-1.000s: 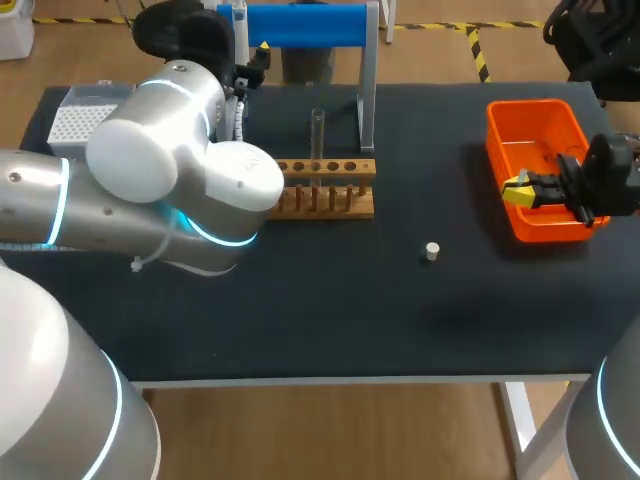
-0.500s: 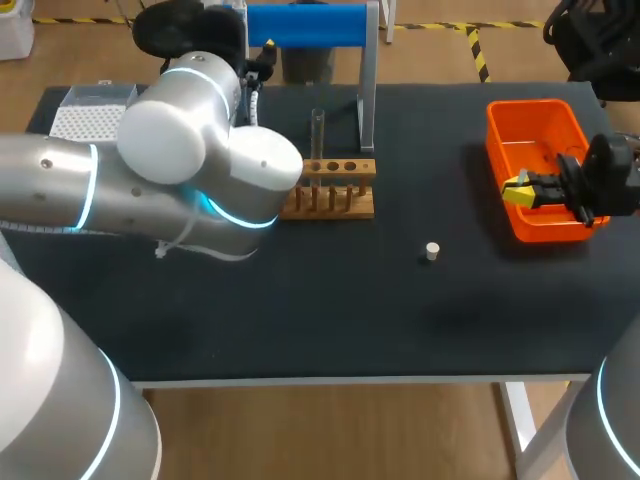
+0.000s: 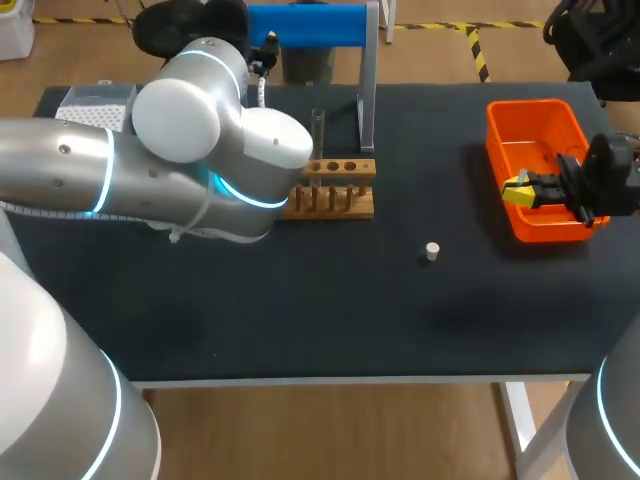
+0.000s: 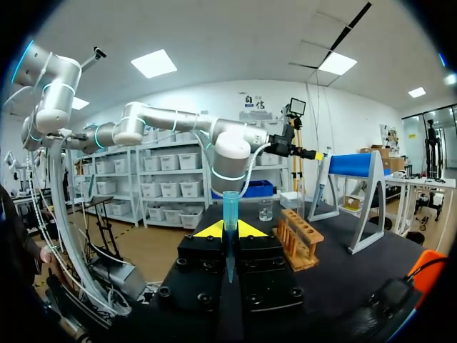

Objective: Invert the test tube, pick up the pipette, mount the tip to pipette, aspirate from beaker and dispense into the tube, eject the tip, return the pipette, and cap with the stopper.

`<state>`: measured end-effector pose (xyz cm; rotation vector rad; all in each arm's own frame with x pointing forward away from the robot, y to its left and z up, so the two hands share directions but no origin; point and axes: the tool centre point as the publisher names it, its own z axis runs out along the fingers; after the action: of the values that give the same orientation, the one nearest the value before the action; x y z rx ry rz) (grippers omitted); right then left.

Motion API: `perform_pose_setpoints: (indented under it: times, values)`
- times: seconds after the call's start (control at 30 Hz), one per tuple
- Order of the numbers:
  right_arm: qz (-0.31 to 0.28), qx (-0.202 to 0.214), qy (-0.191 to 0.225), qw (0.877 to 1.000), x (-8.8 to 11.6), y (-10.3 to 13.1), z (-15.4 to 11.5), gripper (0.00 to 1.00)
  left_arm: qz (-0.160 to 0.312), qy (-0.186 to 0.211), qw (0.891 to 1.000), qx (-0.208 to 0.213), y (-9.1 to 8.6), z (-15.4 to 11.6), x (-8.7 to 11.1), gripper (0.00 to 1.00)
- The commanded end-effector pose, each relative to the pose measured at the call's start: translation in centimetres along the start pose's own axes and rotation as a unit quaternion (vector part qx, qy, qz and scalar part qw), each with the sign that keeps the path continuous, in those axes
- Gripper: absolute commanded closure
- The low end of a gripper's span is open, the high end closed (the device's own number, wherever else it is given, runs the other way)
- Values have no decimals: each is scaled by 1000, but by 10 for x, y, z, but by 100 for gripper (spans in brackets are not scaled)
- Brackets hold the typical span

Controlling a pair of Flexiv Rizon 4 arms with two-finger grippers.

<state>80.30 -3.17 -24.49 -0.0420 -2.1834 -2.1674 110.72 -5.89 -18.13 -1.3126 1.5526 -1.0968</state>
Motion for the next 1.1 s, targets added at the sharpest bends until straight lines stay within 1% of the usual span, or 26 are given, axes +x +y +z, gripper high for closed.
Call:
perform_pose_setpoints:
  times: [0.03,0.13,0.17,0.33,0.53,0.6,0.77,0.8,1.03,1.07,1.1]
  values:
    - [0,1,0,1000,1,0,0,100,-1,1,1000,-3,-1,7,-1,14]
    - [0,1,0,1000,1,0,0,100,-2,2,1000,-5,-1,11,-2,20]
    - [0,1,0,1000,1,0,0,100,-3,2,1000,-5,-1,12,-3,25]
    - [0,1,0,1000,1,0,0,100,-2,4,1000,-6,-2,18,-5,23]
    - [0,1,0,1000,1,0,0,100,-4,4,1000,-7,1,25,-5,24]
    - [0,1,0,1000,1,0,0,100,-5,4,1000,-8,1,28,-6,22]
    - [0,1,0,1000,1,0,0,100,-6,6,1000,-10,2,34,-6,22]
    - [0,1,0,1000,1,0,0,100,-6,6,1000,-10,2,35,-7,20]
    - [0,1,0,1000,1,0,0,100,-8,7,1000,-9,2,42,-8,18]
    - [0,1,0,1000,1,0,0,100,-8,7,1000,-9,2,43,-8,20]
    - [0,1,0,1000,1,0,0,100,-8,8,1000,-9,2,44,-8,26]
